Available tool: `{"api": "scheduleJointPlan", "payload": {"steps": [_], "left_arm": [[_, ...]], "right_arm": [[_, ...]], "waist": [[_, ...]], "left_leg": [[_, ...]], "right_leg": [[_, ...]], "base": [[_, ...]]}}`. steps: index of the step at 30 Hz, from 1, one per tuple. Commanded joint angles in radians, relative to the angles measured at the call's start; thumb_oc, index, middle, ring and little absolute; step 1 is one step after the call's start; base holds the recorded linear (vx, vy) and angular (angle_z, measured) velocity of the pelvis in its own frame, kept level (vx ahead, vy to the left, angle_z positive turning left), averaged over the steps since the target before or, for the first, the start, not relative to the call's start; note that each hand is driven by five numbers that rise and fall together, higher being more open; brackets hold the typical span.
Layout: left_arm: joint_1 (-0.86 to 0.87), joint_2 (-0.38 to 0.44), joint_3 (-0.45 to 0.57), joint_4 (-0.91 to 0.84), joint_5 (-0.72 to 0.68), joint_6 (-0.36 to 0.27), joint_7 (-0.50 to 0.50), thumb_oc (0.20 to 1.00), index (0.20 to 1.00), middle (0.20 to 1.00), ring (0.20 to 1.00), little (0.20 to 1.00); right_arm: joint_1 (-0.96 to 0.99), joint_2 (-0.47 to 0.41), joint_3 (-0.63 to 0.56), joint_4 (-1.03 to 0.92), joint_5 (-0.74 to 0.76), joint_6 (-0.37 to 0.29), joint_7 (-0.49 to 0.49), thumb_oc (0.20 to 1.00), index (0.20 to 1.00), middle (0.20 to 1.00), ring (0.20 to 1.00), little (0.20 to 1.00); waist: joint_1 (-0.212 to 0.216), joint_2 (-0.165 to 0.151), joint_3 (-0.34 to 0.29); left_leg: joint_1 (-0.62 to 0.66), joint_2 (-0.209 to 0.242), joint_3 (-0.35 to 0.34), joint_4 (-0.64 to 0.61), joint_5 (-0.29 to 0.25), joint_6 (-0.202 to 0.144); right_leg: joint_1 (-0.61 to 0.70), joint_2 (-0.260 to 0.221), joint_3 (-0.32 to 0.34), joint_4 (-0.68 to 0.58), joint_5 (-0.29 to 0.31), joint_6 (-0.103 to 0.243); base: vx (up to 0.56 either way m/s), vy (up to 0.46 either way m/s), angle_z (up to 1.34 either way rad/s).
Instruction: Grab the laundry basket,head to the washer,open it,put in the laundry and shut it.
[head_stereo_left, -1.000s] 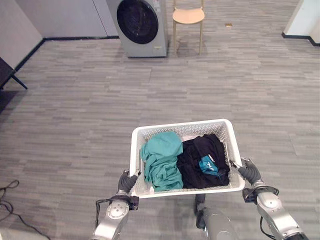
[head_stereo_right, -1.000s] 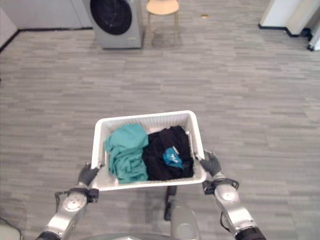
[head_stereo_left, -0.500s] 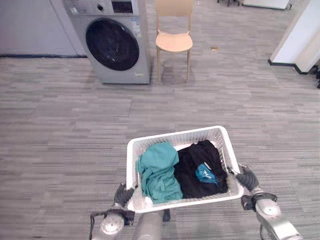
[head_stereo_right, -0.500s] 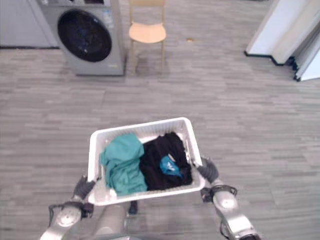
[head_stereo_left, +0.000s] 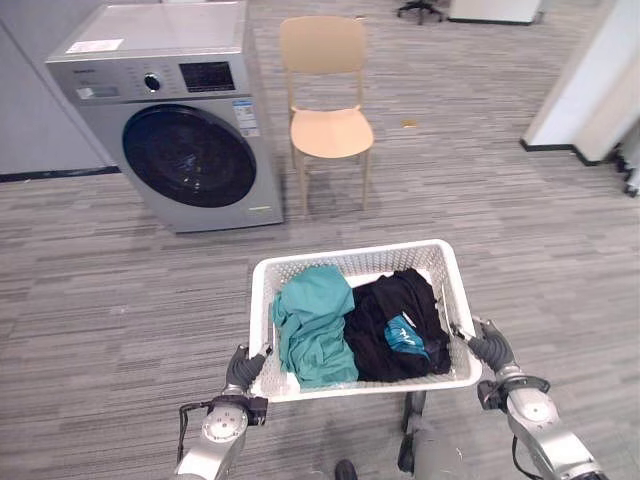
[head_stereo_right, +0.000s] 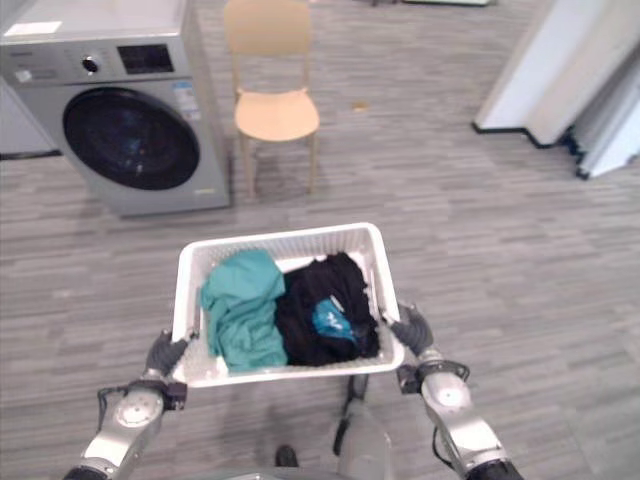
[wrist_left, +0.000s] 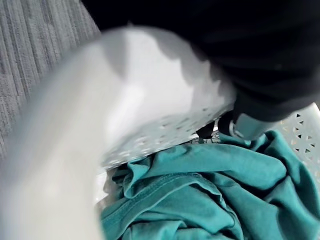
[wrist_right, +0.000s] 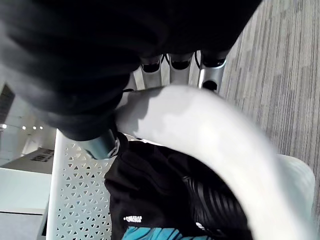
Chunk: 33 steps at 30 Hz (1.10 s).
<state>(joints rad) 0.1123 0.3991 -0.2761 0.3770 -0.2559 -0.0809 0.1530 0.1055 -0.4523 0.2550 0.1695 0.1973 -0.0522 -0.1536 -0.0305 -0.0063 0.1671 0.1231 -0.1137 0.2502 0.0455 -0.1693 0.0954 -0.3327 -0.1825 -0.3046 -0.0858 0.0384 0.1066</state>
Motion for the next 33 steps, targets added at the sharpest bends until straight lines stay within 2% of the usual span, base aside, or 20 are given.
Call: {"api": "scheduleJointPlan", "payload": {"steps": [1, 3, 5, 6, 8, 9, 11, 12, 14, 15, 17, 19, 21, 24, 25, 26, 27, 28, 30, 33], "left_arm": [[-0.053, -0.025, -0.065, -0.194, -0.001, -0.112, -0.069, 0.200, 0.200, 0.200, 0.200, 0.200], [-0.049, -0.033, -0.071, -0.183, -0.002, -0.118, -0.070, 0.200, 0.200, 0.200, 0.200, 0.200], [-0.050, -0.045, -0.085, -0.177, -0.023, -0.112, -0.067, 0.200, 0.200, 0.200, 0.200, 0.200], [-0.050, -0.045, -0.085, -0.177, -0.023, -0.112, -0.067, 0.200, 0.200, 0.200, 0.200, 0.200], [-0.053, -0.052, -0.087, -0.180, -0.027, -0.106, -0.066, 0.200, 0.200, 0.200, 0.200, 0.200], [-0.055, -0.055, -0.091, -0.185, -0.031, -0.104, -0.069, 0.200, 0.200, 0.200, 0.200, 0.200], [-0.061, -0.067, -0.105, -0.195, -0.024, -0.099, -0.068, 0.200, 0.200, 0.200, 0.200, 0.200], [-0.061, -0.066, -0.110, -0.201, -0.019, -0.101, -0.067, 0.200, 0.200, 0.200, 0.200, 0.200], [-0.065, -0.061, -0.113, -0.216, -0.013, -0.101, -0.067, 0.200, 0.200, 0.200, 0.200, 0.200], [-0.070, -0.059, -0.113, -0.222, -0.004, -0.101, -0.066, 0.200, 0.200, 0.200, 0.200, 0.200], [-0.070, -0.061, -0.110, -0.226, 0.001, -0.100, -0.062, 0.200, 0.200, 0.200, 0.200, 0.200], [-0.059, -0.065, -0.104, -0.221, 0.003, -0.097, -0.063, 0.200, 0.200, 0.200, 0.200, 0.200], [-0.048, -0.060, -0.107, -0.222, -0.002, -0.100, -0.064, 0.200, 0.200, 0.200, 0.200, 0.200], [-0.066, -0.043, -0.106, -0.218, -0.006, -0.103, -0.058, 0.200, 0.200, 0.200, 0.200, 0.200], [-0.079, -0.037, -0.104, -0.210, -0.005, -0.104, -0.048, 0.200, 0.200, 0.200, 0.200, 0.200], [-0.080, -0.037, -0.103, -0.210, -0.005, -0.104, -0.048, 0.200, 0.200, 0.200, 0.200, 0.200], [-0.085, -0.031, -0.106, -0.210, -0.007, -0.104, -0.050, 0.200, 0.200, 0.200, 0.200, 0.200], [-0.096, -0.028, -0.104, -0.207, -0.010, -0.099, -0.052, 0.200, 0.200, 0.200, 0.200, 0.200], [-0.108, -0.035, -0.103, -0.188, -0.005, -0.102, -0.049, 0.200, 0.200, 0.200, 0.200, 0.200], [-0.104, -0.036, -0.097, -0.183, 0.001, -0.110, -0.051, 0.200, 0.200, 0.200, 0.200, 0.200]], "right_arm": [[-0.124, 0.085, 0.062, -0.161, 0.059, -0.151, 0.126, 0.200, 0.200, 0.200, 0.200, 0.200], [-0.134, 0.077, 0.066, -0.156, 0.065, -0.156, 0.127, 0.200, 0.200, 0.200, 0.200, 0.200], [-0.147, 0.048, 0.067, -0.161, 0.079, -0.171, 0.118, 0.200, 0.200, 0.200, 0.200, 0.200], [-0.147, 0.048, 0.067, -0.161, 0.080, -0.171, 0.118, 0.200, 0.200, 0.200, 0.200, 0.200], [-0.143, 0.035, 0.064, -0.164, 0.076, -0.168, 0.112, 0.200, 0.200, 0.200, 0.200, 0.200], [-0.138, 0.028, 0.061, -0.168, 0.076, -0.162, 0.111, 0.200, 0.200, 0.200, 0.200, 0.200], [-0.116, 0.015, 0.043, -0.171, 0.078, -0.158, 0.106, 0.200, 0.200, 0.200, 0.200, 0.200], [-0.107, 0.017, 0.038, -0.167, 0.081, -0.159, 0.104, 0.200, 0.200, 0.200, 0.200, 0.200], [-0.099, 0.022, 0.033, -0.159, 0.083, -0.160, 0.100, 0.200, 0.200, 0.200, 0.200, 0.200], [-0.096, 0.027, 0.033, -0.145, 0.079, -0.162, 0.091, 0.200, 0.200, 0.200, 0.200, 0.200], [-0.095, 0.028, 0.028, -0.143, 0.075, -0.161, 0.083, 0.200, 0.200, 0.200, 0.200, 0.200], [-0.095, 0.037, 0.033, -0.141, 0.066, -0.161, 0.086, 0.200, 0.200, 0.200, 0.200, 0.200], [-0.096, 0.057, 0.050, -0.136, 0.065, -0.159, 0.100, 0.200, 0.200, 0.200, 0.200, 0.200], [-0.125, 0.067, 0.069, -0.129, 0.060, -0.161, 0.107, 0.200, 0.200, 0.200, 0.200, 0.200], [-0.138, 0.077, 0.077, -0.128, 0.048, -0.157, 0.107, 0.200, 0.200, 0.200, 0.200, 0.200], [-0.139, 0.077, 0.077, -0.128, 0.048, -0.157, 0.107, 0.200, 0.200, 0.200, 0.200, 0.200], [-0.145, 0.078, 0.080, -0.128, 0.051, -0.153, 0.113, 0.200, 0.200, 0.200, 0.200, 0.200], [-0.148, 0.076, 0.075, -0.121, 0.048, -0.150, 0.110, 0.200, 0.200, 0.200, 0.200, 0.200], [-0.145, 0.079, 0.068, -0.119, 0.049, -0.151, 0.105, 0.200, 0.200, 0.200, 0.200, 0.200], [-0.129, 0.081, 0.057, -0.115, 0.049, -0.146, 0.109, 0.200, 0.200, 0.200, 0.200, 0.200]], "waist": [[0.014, -0.034, -0.028], [0.005, -0.020, -0.052], [0.001, -0.004, -0.056], [-0.002, -0.003, -0.057], [-0.004, -0.008, -0.061], [-0.002, -0.011, -0.062], [0.018, -0.026, -0.053], [0.028, -0.028, -0.044], [0.041, -0.020, -0.036], [0.049, -0.005, -0.025], [0.059, -0.002, -0.020], [0.069, 0.006, -0.037], [0.083, -0.017, -0.060], [0.090, -0.036, -0.055], [0.085, -0.040, -0.048], [0.086, -0.038, -0.050], [0.081, -0.028, -0.054], [0.065, -0.011, -0.047], [0.044, -0.013, -0.033], [0.034, -0.026, -0.040]], "left_leg": [[0.136, 0.148, -0.068, -0.014, -0.033, -0.130], [0.153, 0.188, -0.093, 0.032, 0.013, -0.167], [0.077, 0.273, -0.120, 0.272, 0.231, -0.219], [0.072, 0.274, -0.124, 0.278, 0.229, -0.221], [0.045, 0.311, -0.085, 0.351, 0.286, -0.221], [0.028, 0.307, -0.071, 0.358, 0.264, -0.207], [-0.101, 0.217, -0.064, 0.287, 0.124, -0.162], [-0.166, 0.177, -0.064, 0.190, 0.108, -0.150], [-0.220, 0.146, -0.057, 0.067, 0.179, -0.157], [-0.273, 0.147, -0.029, -0.020, 0.261, -0.172], [-0.295, 0.149, 0.008, -0.079, 0.295, -0.174], [-0.254, 0.145, 0.005, -0.116, 0.295, -0.154], [-0.225, 0.130, 0.023, -0.073, 0.251, -0.117], [-0.198, 0.118, 0.039, -0.028, 0.190, -0.080], [-0.163, 0.109, 0.039, -0.018, 0.156, -0.065], [-0.166, 0.112, 0.040, -0.017, 0.158, -0.066], [-0.127, 0.111, 0.033, -0.032, 0.142, -0.066], [-0.082, 0.123, -0.001, -0.048, 0.125, -0.077], [-0.050, 0.128, -0.042, -0.052, 0.109, -0.087], [-0.023, 0.132, -0.075, -0.039, 0.089, -0.097]], "right_leg": [[0.149, -0.028, 0.038, 0.023, 0.085, 0.086], [0.183, -0.007, 0.053, 0.039, 0.100, 0.066], [0.256, 0.057, 0.059, 0.070, 0.054, -0.007], [0.256, 0.058, 0.056, 0.069, 0.053, -0.008], [0.308, 0.079, 0.050, 0.055, 0.017, -0.035], [0.327, 0.087, 0.054, 0.047, -0.002, -0.041], [0.396, 0.097, 0.085, 0.014, -0.050, -0.036], [0.415, 0.102, 0.098, 0.008, -0.065, -0.029], [0.441, 0.125, 0.111, 0.003, -0.080, -0.029], [0.474, 0.159, 0.121, -0.001, -0.103, -0.031], [0.505, 0.175, 0.137, 0.002, -0.123, -0.035], [0.532, 0.190, 0.154, 0.021, -0.157, -0.032], [0.547, 0.159, 0.183, 0.115, -0.189, -0.018], [0.466, 0.135, 0.198, 0.330, -0.143, 0.041], [0.412, 0.098, 0.180, 0.388, -0.108, 0.062], [0.409, 0.100, 0.181, 0.386, -0.105, 0.060], [0.374, 0.082, 0.148, 0.349, -0.106, 0.047], [0.310, 0.080, 0.122, 0.289, -0.123, 0.022], [0.280, 0.077, 0.179, 0.202, -0.091, 0.030], [0.289, 0.081, 0.252, 0.165, -0.062, 0.031]], "base": [[0.50, -0.322, 0.91], [0.54, -0.429, 1.24], [0.56, -0.564, 0.82], [0.36, -0.378, 0.10], [0.33, -0.275, -0.17], [0.47, -0.289, -0.48], [0.59, -0.233, -0.74], [0.48, -0.124, -0.65], [0.38, -0.052, -0.64], [0.33, -0.026, -0.73], [0.41, 0.025, -0.97], [0.48, 0.109, -0.63], [0.53, 0.180, -0.65], [0.33, 0.113, -0.73], [0.22, 0.054, -0.43], [0.28, 0.025, -0.23], [0.34, -0.055, -0.14], [0.40, -0.104, 0.53], [0.30, -0.222, 1.06], [0.20, -0.236, 1.02]]}}
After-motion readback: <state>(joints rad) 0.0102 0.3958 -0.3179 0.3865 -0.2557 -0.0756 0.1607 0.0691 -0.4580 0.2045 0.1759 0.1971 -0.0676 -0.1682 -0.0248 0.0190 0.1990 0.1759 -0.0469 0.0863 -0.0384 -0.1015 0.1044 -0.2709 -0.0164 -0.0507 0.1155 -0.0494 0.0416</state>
